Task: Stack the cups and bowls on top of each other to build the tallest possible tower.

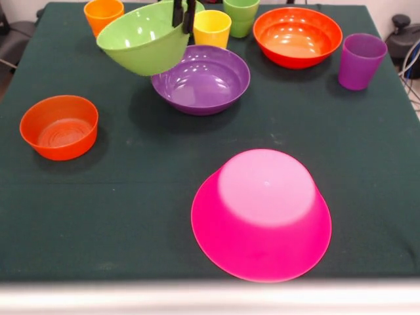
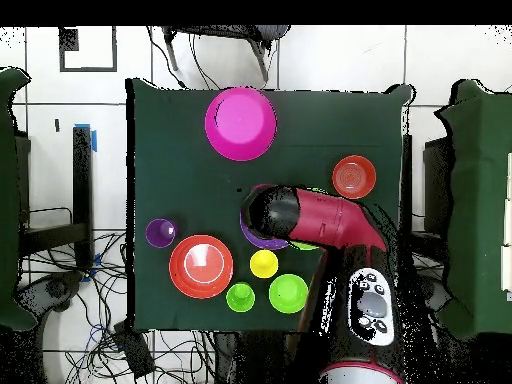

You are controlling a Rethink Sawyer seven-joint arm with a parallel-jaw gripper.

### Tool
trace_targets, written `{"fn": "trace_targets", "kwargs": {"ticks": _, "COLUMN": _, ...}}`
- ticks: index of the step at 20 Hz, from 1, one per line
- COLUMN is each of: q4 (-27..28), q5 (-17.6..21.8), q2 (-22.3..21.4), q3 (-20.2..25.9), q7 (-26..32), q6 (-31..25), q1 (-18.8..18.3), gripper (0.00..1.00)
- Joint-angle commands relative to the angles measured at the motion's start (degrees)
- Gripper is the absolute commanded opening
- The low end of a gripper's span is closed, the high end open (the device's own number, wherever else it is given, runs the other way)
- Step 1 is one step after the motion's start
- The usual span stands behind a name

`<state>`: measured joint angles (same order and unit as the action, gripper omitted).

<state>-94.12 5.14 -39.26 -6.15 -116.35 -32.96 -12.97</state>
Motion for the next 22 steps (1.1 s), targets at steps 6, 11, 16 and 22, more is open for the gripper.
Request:
{"fn": "trace_targets", "kwargs": {"ticks": 6, "q4": 16.08, "q5": -1.54, "q2": 1.84, "q3": -1.97, "q7": -10.66, "q6": -13.13, "q1": 8.96, "gripper": 0.0}}
{"fn": "trace_targets", "kwargs": {"ticks": 11, "q4": 22.0, "q5": -2.01, "q2": 4.99, "q3": -3.09, "q7": -11.66, "q6": -15.97, "q1": 11.49, "gripper": 0.0}}
{"fn": "trace_targets", "kwargs": {"ticks": 16, "q4": 29.75, "q5": -2.46, "q2": 8.4, "q3": -4.93, "q7": -13.19, "q6": -21.13, "q1": 14.21, "gripper": 0.0}}
{"fn": "trace_targets", "kwargs": {"ticks": 22, "q4": 39.94, "q5": -2.12, "q2": 12.46, "q3": -7.59, "q7": -13.72, "q6": -26.89, "q1": 16.77, "gripper": 0.0}}
